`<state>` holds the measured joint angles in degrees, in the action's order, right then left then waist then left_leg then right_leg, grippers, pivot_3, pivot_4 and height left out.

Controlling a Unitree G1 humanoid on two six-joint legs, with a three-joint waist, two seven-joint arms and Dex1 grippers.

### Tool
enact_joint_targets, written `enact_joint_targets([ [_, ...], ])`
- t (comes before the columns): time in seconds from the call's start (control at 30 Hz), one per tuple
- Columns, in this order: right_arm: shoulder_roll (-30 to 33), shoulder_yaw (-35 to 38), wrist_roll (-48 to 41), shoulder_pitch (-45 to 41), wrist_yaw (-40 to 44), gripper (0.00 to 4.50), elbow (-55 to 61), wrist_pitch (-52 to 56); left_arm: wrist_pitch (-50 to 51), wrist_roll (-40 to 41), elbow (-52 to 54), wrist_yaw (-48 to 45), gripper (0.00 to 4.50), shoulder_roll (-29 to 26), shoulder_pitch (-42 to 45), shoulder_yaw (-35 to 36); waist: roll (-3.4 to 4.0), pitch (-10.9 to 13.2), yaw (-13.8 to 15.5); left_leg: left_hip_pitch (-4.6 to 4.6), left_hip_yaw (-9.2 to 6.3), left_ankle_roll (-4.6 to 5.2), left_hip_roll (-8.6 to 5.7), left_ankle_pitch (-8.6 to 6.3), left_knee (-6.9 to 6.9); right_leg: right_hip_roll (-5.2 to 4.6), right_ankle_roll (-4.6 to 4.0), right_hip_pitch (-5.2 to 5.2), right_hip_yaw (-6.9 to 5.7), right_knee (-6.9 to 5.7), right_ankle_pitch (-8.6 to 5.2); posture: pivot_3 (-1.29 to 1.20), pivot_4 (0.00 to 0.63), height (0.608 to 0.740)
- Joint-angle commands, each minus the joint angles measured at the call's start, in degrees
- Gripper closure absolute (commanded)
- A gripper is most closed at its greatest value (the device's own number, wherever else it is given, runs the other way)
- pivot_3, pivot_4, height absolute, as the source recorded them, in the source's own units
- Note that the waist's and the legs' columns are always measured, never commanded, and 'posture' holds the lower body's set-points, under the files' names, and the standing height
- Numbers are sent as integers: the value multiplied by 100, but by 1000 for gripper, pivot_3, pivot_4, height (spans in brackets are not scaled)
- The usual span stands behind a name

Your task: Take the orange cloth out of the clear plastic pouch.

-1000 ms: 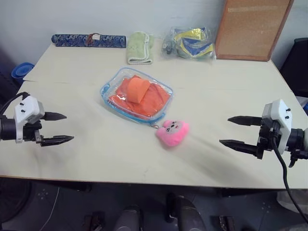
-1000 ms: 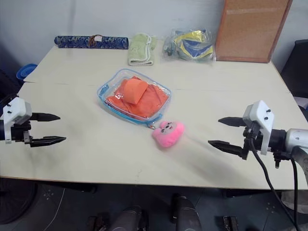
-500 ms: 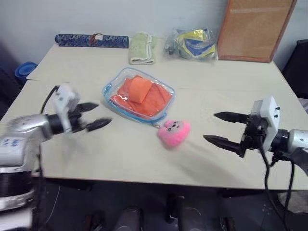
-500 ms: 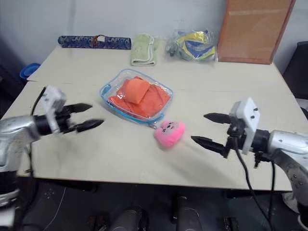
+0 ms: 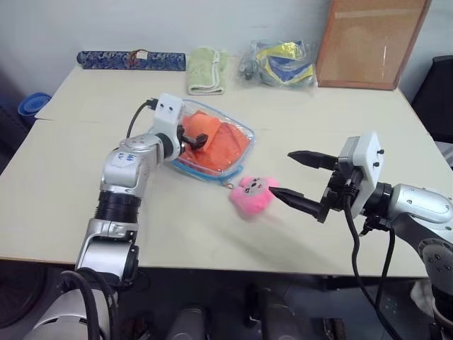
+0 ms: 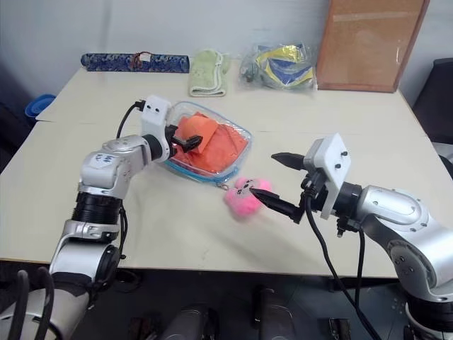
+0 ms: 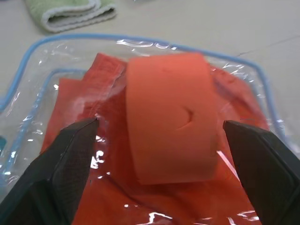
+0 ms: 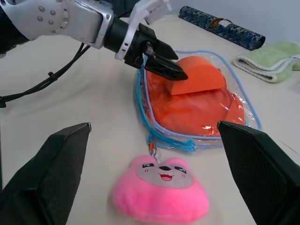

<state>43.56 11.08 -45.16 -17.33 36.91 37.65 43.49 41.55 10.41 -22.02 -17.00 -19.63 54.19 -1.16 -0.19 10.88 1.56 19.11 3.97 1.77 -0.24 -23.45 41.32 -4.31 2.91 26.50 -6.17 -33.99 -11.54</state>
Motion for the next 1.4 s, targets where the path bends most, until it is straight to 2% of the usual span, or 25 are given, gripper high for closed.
enact_joint_targets([
  [0.03, -75, 52, 19, -7, -55, 0, 62, -185, -533, -230, -578, -39, 5, 309, 423, -166, 0, 0, 36, 4, -3, 4, -5, 2, 0, -3, 1, 0, -5, 1, 0, 0, 150, 740],
  [0.27, -79, 34, -2, 96, -74, 0, 187, -183, -1030, -453, -1561, 63, 5, 586, 749, -68, 0, 0, 1, 6, -2, 8, -8, 4, -3, -4, 8, -1, -6, 8, 4, 0, 150, 740],
  [0.37, -31, 61, 31, 96, -60, 0, 168, -189, -1095, -447, -1585, -33, 540, 606, 755, -59, 0, 0, -11, 4, -1, 8, -5, 4, -4, -8, 7, 0, -6, 6, 4, 0, 150, 740],
  [0.53, 26, 120, 128, 179, -22, 0, 161, -222, -1056, -461, -1322, -148, 1973, 553, 648, -77, 0, 0, 3, 6, -3, 8, -7, 4, -2, -12, 8, 0, -5, 7, 4, 0, 150, 740],
  [0.63, 56, 103, 185, 185, 17, 0, 144, -246, -929, -481, -940, -262, 1999, 351, 481, -68, 0, 0, -4, 7, -4, 9, -8, 4, -2, -13, 8, 0, -5, 7, 4, 0, 150, 740],
  [0.8, 136, 62, 261, 106, 194, 0, 13, -334, -523, -355, -187, -70, 1999, -370, 131, 570, 0, 0, -66, 2, 0, 7, 2, 4, -5, -19, 7, 3, 3, 7, 5, 0, 150, 740],
  [0.97, 78, -94, 261, 48, 403, 0, -130, -441, -364, -434, -68, 189, 1999, -1695, -520, 1496, 0, 0, -152, -5, -1, -2, 10, 5, -14, -20, 2, 5, 3, 6, 4, 0, 150, 740],
  [1.1, -6, -376, 317, -116, 575, 0, -283, -557, -382, -458, -208, 250, 1999, -2482, -1399, 2077, 0, 0, -150, -5, -5, -3, 8, 5, -14, -26, 0, 5, 0, 8, 3, 0, 150, 740],
  [1.2, -85, -558, 371, -307, 676, 0, -462, -630, -417, -368, -250, 332, 1999, -2626, -1899, 2389, -2, -1, -79, 0, -13, -2, 5, 4, -9, -33, 0, 2, -6, 10, 3, 0, 150, 740],
  [1.33, -155, -756, 468, -536, 846, 0, -688, -719, -314, -198, 52, 372, 1999, -2450, -2428, 2634, -7, -3, 19, 7, -23, 0, 2, 3, -3, -41, 1, 1, -14, 11, 3, 0, 150, 740],
  [1.4, -171, -813, 472, -631, 919, 0, -766, -735, -170, -107, 282, 464, 1288, -2316, -2603, 2785, -8, -4, 17, 8, -26, 1, 1, 2, -4, -46, 1, 0, -16, 12, 3, 0, 150, 740],
])
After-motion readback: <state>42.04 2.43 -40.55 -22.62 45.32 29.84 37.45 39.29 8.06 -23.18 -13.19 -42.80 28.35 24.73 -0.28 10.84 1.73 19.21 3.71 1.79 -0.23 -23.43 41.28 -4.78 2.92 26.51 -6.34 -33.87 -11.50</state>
